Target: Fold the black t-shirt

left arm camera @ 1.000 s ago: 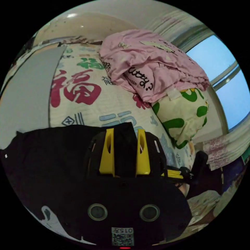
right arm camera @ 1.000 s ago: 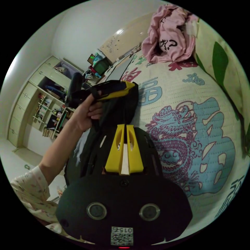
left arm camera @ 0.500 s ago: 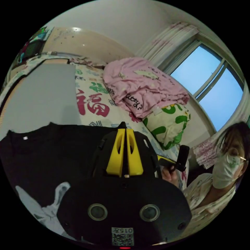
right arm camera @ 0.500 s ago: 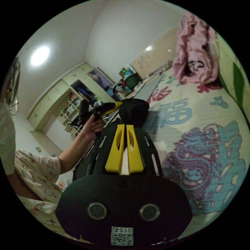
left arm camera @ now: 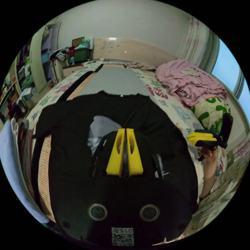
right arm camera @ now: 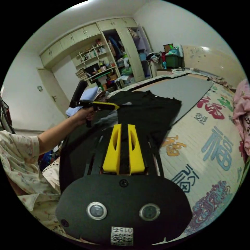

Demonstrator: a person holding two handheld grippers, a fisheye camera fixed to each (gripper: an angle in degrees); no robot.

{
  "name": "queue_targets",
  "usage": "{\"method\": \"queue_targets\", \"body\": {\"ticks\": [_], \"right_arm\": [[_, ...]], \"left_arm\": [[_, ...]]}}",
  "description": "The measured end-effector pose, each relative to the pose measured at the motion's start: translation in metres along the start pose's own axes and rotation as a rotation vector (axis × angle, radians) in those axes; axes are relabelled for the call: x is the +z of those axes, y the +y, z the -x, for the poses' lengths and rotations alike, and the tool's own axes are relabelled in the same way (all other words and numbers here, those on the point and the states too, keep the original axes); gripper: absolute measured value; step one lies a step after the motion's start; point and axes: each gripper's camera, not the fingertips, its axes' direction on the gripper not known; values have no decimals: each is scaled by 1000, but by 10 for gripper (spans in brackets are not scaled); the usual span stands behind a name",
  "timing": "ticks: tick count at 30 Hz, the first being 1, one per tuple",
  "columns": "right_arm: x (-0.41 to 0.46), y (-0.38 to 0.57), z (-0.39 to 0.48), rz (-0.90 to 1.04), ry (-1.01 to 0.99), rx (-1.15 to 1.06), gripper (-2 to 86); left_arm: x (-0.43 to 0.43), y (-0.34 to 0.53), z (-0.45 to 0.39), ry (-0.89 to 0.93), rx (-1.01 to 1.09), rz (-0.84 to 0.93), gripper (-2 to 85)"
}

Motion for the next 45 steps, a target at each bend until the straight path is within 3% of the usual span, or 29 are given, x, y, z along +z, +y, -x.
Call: {"method": "queue_targets", "body": {"ticks": [4, 7, 14, 18, 26, 35, 42, 44, 45], "right_arm": [[-22, 29, -24, -96, 68, 132, 78], [1, 31, -25, 3, 137, 186, 85], [55, 42, -16, 198, 295, 175, 59], [57, 53, -19, 183, 284, 195, 34], [67, 81, -28, 189, 267, 223, 4], [86, 110, -32, 239, 307, 213, 9], [88, 137, -43, 208, 262, 239, 40], [94, 145, -45, 219, 275, 244, 42], [97, 147, -44, 224, 280, 243, 42]], "left_arm": [[-15, 20, -10, 15, -31, -13, 32], [-28, 23, -43, 18, 44, -13, 47], [25, 27, -151, 326, 327, 199, 61], [40, 29, -182, 218, 383, 196, 29], [36, 38, -211, 210, 423, 131, 0], [81, 39, -235, 193, 431, 178, 1], [90, 40, -204, 174, 279, 142, -3], [100, 42, -184, 276, 199, 183, -6], [117, 42, -167, 445, 128, 258, -8]]}}
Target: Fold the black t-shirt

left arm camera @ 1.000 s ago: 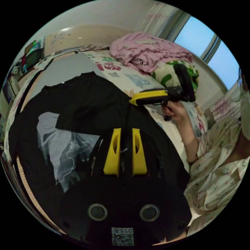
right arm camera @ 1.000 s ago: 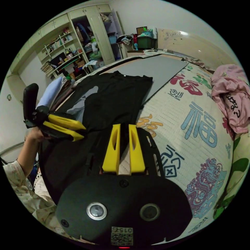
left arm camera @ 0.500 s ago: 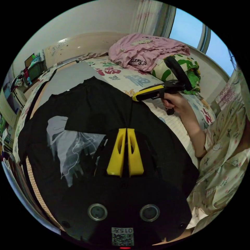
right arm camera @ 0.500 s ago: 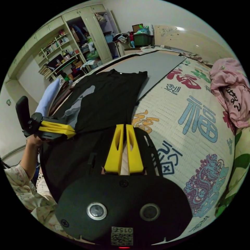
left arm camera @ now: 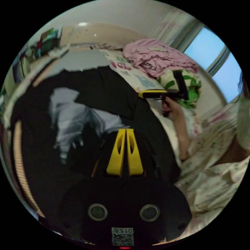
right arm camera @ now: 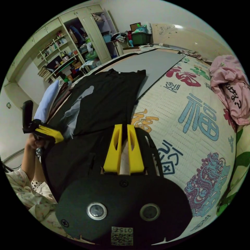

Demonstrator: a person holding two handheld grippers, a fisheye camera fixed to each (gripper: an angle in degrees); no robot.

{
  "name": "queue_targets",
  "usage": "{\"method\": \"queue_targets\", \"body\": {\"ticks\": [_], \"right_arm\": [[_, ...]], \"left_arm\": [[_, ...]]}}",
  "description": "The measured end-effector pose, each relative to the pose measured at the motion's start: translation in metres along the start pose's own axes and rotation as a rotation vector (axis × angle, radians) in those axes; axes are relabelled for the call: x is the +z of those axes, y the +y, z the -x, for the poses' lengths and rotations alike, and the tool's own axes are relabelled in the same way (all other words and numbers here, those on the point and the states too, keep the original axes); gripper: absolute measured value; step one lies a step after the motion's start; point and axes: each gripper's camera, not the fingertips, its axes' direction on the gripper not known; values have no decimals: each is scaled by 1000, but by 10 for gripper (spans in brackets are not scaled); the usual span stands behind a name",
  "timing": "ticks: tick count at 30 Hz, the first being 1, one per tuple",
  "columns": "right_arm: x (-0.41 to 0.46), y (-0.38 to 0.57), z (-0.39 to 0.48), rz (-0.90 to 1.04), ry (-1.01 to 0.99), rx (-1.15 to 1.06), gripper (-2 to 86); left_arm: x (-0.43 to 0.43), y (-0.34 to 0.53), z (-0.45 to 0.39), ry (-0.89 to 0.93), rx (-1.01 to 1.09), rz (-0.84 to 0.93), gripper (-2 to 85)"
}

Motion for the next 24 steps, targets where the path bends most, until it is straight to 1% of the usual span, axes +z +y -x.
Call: {"method": "queue_targets", "body": {"ticks": [1, 2, 3, 5, 9, 14, 16, 17, 18, 20, 21, 22, 24], "right_arm": [[5, 3, 1, 7, 15, -2, 42], [9, 6, 2, 9, 31, -5, 41], [11, 8, 3, 8, 38, -6, 41], [19, 15, 3, 5, 57, -10, 40], [31, 27, 1, -1, 75, -15, 38], [49, 48, -7, -22, 66, -17, 34], [55, 55, -8, -30, 73, -24, 32], [59, 62, -7, -41, 86, -32, 31], [61, 66, -6, -48, 96, -37, 30], [64, 85, 2, -112, 171, -54, 28], [63, 90, 6, -138, 200, -56, 27], [59, 102, 15, -203, 267, -63, 23], [49, 120, 31, -294, 363, -21, 8]], "left_arm": [[7, 0, 13, 114, -33, 29, -8], [26, 0, 41, 351, -105, 76, -8], [46, 4, 68, 539, -211, 95, -9], [74, 11, 97, 707, -332, 103, -9], [113, 12, 128, 901, -401, 65, -9], [140, -2, 142, 963, -492, 59, -7], [153, -7, 146, 1009, -547, 98, -7], [166, -11, 150, 1056, -624, 159, -7], [173, -17, 153, 1046, -655, 182, -7], [182, -24, 151, 983, -690, 203, -8], [187, -27, 150, 996, -683, 198, -8], [189, -29, 150, 1000, -681, 197, -8], [198, -36, 147, 996, -684, 199, -9]]}}
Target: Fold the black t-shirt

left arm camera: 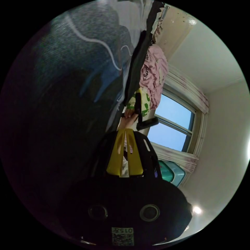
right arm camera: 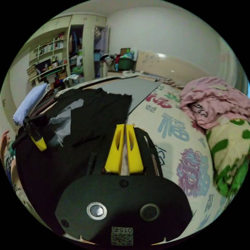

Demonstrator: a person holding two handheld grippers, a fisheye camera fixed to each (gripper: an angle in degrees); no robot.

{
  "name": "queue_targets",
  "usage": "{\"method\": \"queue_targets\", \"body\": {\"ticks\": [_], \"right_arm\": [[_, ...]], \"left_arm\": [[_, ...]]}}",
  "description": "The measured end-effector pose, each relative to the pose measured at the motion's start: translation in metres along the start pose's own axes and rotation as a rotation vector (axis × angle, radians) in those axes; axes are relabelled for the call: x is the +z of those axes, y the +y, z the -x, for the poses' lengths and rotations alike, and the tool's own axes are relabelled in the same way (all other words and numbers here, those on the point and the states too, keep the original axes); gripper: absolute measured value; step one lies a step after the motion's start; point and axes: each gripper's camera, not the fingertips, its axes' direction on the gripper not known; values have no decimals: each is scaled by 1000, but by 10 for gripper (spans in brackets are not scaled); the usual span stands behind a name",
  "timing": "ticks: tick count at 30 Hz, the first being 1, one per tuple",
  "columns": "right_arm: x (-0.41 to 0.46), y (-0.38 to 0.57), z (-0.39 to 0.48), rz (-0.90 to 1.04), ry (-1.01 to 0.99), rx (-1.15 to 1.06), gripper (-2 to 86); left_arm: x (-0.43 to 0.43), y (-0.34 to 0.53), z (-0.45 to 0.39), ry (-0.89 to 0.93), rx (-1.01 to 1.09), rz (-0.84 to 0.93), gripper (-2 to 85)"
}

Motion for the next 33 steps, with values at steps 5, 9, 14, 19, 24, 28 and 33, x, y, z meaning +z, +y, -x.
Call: {"method": "queue_targets", "body": {"ticks": [5, 9, 14, 19, 24, 28, 33], "right_arm": [[-46, 54, 42, -79, 295, 203, -3], [-53, 92, 85, 12, 532, 247, -6], [-37, 127, 128, 164, 716, 297, -10], [2, 156, 124, 238, 568, 465, -10], [62, 157, 137, 403, 769, 360, -10], [95, 165, 146, 454, 853, 267, -8], [107, 175, 137, 450, 823, 283, -7]], "left_arm": [[17, -14, 2, 1, -2, 0, -9], [32, -24, 4, 3, -2, 1, -9], [50, -32, 5, 4, -3, 2, -10], [66, -38, 5, 5, -4, 2, -10], [84, -43, 4, 7, -5, 2, -9], [95, -44, 4, 7, -6, 3, -9], [110, -45, 2, 8, -6, 3, -9]]}}
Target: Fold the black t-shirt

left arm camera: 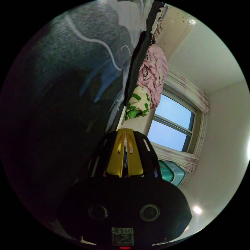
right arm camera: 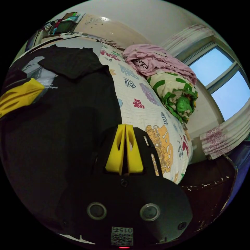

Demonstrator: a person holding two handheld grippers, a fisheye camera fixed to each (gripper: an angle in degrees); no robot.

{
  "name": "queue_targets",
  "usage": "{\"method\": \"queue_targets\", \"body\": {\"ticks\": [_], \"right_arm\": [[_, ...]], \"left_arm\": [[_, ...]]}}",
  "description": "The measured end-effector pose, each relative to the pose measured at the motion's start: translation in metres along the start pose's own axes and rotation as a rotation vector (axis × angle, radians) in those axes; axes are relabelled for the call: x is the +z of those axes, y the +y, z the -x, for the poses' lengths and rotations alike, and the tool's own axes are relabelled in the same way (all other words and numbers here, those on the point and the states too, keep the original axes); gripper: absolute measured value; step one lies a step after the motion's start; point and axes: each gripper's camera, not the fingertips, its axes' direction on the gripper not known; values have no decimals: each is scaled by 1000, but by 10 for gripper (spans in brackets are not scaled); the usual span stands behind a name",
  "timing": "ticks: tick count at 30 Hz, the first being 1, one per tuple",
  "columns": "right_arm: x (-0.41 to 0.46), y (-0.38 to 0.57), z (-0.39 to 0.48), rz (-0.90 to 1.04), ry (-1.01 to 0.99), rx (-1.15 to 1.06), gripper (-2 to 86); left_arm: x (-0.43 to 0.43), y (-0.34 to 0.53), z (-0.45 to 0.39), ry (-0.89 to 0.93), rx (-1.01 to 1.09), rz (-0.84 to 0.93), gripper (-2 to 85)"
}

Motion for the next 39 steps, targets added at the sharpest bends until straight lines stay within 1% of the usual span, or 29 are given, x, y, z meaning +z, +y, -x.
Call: {"method": "queue_targets", "body": {"ticks": [8, 17, 39], "right_arm": [[28, 6, 13, -1, 28, -23, -7], [50, 14, 12, -10, 2, -21, -7], [81, 34, 22, -42, 66, -75, -7]], "left_arm": [[19, 1, -3, 1, -1, 0, -9], [35, 5, -7, 2, -2, 1, -9], [54, 19, -17, 3, -5, 1, -9]]}}
